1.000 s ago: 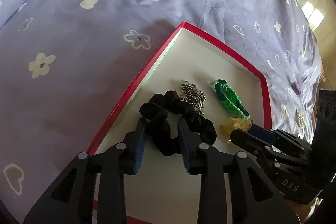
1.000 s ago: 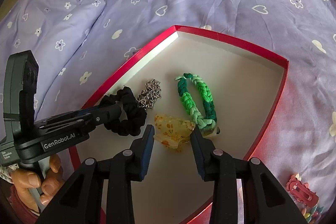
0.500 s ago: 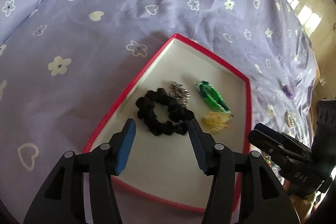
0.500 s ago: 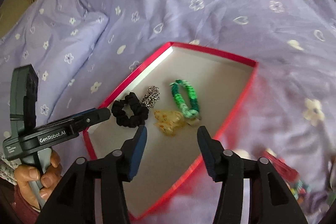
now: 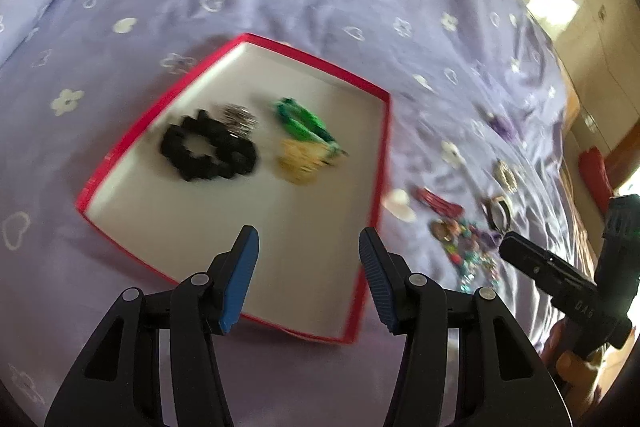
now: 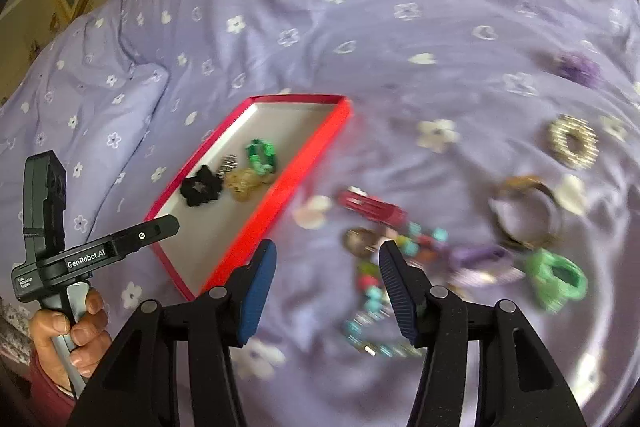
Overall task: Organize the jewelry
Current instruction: 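Grasp the pink hair clip with the left tool while the right grasps the watch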
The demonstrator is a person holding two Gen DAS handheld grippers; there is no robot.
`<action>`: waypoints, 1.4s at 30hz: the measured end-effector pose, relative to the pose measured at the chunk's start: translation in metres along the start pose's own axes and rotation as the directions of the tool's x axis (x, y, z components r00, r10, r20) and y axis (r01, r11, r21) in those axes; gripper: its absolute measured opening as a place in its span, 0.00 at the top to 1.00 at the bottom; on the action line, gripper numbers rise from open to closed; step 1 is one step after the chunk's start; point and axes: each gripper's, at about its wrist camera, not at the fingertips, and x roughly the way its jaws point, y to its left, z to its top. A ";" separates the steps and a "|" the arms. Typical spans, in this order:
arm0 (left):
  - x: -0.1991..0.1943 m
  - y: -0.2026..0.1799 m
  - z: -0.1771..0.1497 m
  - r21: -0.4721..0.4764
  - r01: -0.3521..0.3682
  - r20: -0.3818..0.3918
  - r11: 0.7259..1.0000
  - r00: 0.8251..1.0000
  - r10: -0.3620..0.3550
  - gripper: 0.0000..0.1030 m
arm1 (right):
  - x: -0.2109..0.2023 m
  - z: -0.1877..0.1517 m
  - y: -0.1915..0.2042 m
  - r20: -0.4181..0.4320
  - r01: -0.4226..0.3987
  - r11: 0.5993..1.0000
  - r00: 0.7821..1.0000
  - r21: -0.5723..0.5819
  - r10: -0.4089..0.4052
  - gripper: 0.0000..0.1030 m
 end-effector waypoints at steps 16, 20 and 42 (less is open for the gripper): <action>0.011 -0.069 -0.018 0.134 0.051 -0.059 0.990 0.997 -0.043 0.47 | -0.052 -0.031 -0.061 0.051 0.076 0.990 0.995 0.122 -0.083 0.46; 0.017 -0.081 -0.020 0.157 0.057 -0.077 0.986 0.996 -0.045 0.47 | -0.056 -0.036 -0.073 0.054 0.091 0.987 0.994 0.135 -0.099 0.46; 0.104 -0.130 0.023 0.028 0.141 -0.219 0.990 0.967 -0.132 0.47 | -0.030 0.000 -0.129 0.042 0.136 0.981 0.989 0.135 -0.143 0.46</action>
